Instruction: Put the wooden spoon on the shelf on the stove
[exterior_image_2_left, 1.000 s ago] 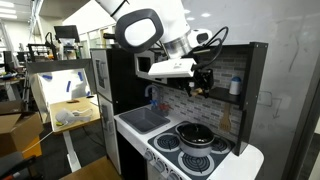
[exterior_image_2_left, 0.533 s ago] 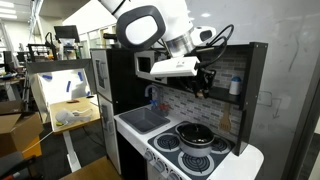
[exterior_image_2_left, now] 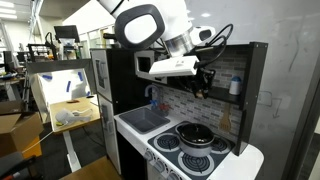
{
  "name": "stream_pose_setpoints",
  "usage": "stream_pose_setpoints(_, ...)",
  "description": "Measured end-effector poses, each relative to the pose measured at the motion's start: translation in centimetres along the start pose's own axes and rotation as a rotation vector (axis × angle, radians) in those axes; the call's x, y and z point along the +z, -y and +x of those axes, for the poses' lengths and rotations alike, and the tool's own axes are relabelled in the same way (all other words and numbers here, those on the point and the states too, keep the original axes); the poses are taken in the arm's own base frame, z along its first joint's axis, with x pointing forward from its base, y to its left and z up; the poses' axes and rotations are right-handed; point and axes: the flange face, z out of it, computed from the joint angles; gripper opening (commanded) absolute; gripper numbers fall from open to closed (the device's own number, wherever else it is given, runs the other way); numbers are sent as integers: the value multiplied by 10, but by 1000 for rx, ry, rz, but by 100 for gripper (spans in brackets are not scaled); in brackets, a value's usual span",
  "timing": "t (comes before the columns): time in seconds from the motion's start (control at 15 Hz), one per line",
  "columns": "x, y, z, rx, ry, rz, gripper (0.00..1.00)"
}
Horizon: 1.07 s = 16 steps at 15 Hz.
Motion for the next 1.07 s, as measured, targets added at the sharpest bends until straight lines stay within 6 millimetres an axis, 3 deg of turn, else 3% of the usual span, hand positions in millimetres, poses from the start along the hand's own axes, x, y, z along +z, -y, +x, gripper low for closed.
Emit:
stream_pose_setpoints(0.47, -37, 9, -28, -21, 73, -23, 8)
stream_pose_setpoints(1.07, -98, 44, -60, 3, 123, 4, 8)
